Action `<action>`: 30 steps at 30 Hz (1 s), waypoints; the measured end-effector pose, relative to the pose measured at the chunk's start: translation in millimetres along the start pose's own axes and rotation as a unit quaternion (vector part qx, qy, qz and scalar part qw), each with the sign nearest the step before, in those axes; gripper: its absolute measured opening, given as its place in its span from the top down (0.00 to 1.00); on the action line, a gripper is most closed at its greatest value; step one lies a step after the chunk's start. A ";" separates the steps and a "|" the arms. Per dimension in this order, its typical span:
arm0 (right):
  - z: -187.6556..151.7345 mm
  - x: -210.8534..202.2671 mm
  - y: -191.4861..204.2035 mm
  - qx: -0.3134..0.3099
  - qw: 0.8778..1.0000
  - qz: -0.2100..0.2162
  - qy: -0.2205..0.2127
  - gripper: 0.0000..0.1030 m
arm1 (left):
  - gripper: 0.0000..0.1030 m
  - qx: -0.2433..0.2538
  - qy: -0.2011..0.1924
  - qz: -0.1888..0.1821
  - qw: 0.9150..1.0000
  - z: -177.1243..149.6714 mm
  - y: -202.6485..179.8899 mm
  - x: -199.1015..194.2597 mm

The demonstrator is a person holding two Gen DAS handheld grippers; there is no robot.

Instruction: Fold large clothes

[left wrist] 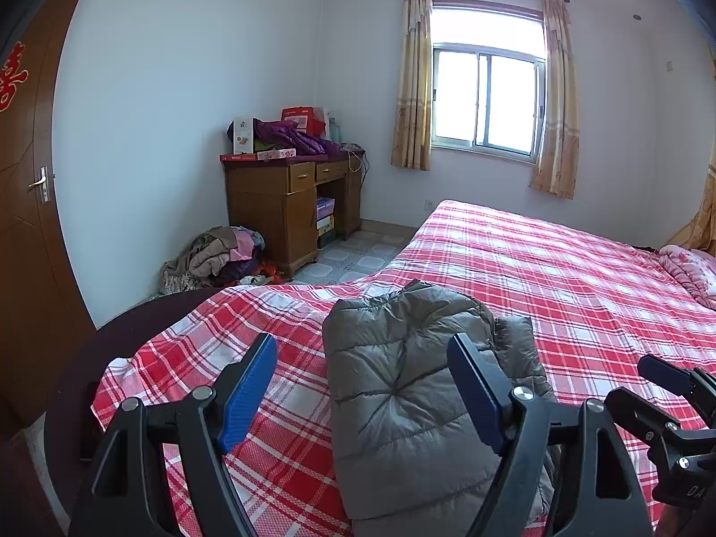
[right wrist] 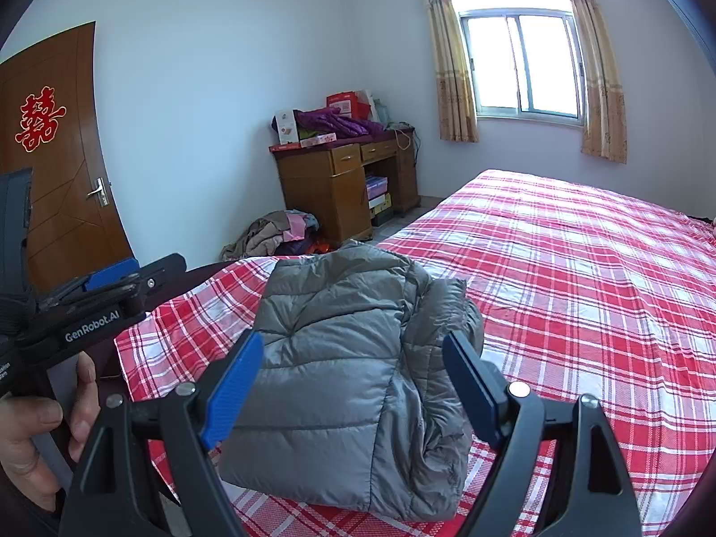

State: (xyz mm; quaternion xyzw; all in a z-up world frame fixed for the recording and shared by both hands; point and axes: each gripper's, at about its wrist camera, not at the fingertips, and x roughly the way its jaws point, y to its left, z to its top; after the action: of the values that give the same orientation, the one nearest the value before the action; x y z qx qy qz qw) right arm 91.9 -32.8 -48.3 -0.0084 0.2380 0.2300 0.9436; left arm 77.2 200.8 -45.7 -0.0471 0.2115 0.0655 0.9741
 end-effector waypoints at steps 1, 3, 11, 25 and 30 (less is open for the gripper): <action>-0.1 -0.1 -0.1 0.000 1.000 0.000 0.000 0.18 | 0.23 0.000 0.000 0.000 1.000 -0.2 -0.2 0.2; 0.0 0.1 0.2 0.000 1.000 0.000 0.000 0.18 | 0.23 0.001 0.001 0.000 1.000 -0.8 -0.3 0.6; -1.1 0.4 0.1 0.002 1.000 0.000 0.000 0.18 | 0.23 0.002 0.004 0.001 1.000 -2.8 -0.9 2.5; -2.1 -1.5 1.4 0.000 1.000 0.001 -0.008 0.18 | 0.22 0.007 0.010 -0.001 1.000 -1.2 -5.3 5.0; -1.7 -4.2 0.0 0.001 1.000 0.000 -0.011 0.18 | 0.22 -0.004 0.012 0.000 1.000 -0.7 -0.7 5.7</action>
State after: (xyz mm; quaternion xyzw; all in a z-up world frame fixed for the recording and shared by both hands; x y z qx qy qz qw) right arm 87.9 -34.8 -47.9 -0.0048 0.2274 0.2300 0.9462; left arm 82.2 200.6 -48.7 -0.0516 0.2226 0.0662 0.9713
